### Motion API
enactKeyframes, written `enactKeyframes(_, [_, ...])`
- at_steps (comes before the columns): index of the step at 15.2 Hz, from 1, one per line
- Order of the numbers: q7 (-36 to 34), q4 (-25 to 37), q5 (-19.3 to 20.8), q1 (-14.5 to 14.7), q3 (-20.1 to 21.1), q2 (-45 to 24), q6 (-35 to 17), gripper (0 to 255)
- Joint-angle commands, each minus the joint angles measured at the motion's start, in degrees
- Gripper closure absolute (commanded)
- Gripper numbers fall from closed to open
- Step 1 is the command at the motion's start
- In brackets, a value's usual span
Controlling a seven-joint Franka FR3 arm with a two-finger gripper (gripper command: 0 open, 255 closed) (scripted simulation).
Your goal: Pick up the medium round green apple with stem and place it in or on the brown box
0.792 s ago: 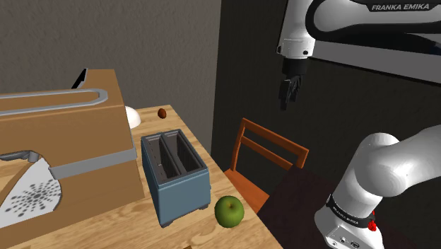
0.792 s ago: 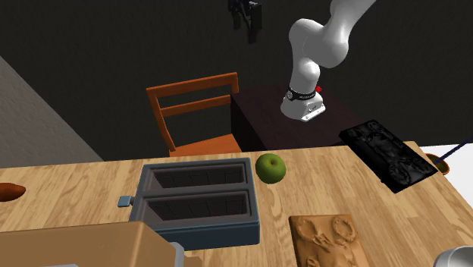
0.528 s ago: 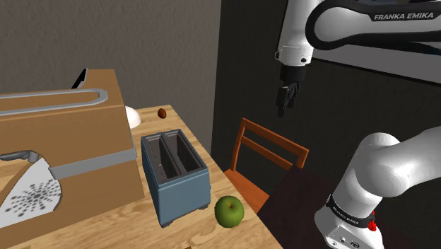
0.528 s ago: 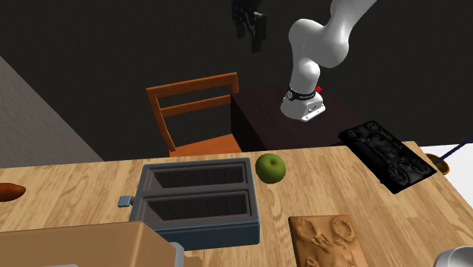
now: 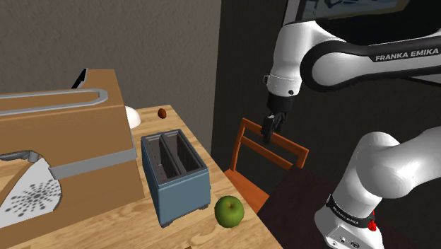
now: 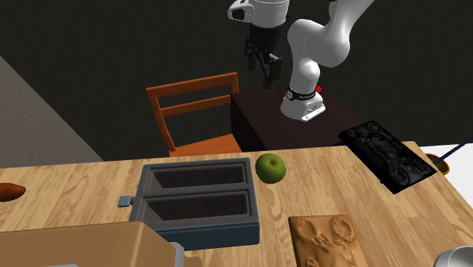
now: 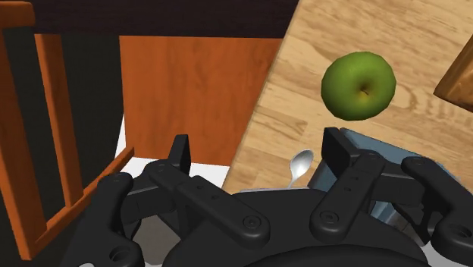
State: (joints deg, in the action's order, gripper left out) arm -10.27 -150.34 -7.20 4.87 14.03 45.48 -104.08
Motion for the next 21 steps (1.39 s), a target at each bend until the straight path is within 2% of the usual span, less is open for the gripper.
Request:
enactKeyframes(1, [-2.28,-2.06,-1.63,1.14,2.44,-0.38,-3.64,0])
enactKeyframes(7, [-9.58,-6.02,-5.92,3.99,11.05,-5.64,-16.07,0])
enactKeyframes(11, [-15.14,-6.67,-7.21,4.38,17.67,-11.89,-25.11,0])
enactKeyframes(14, [-20.19,-6.09,-6.35,3.18,23.3,-17.83,-32.02,0])
enactKeyframes(17, [-26.38,-4.75,-3.01,0.19,29.54,-24.26,-38.35,0])
enactKeyframes(21, [-28.29,-5.54,-0.46,-2.28,31.69,-27.93,-42.55,0])
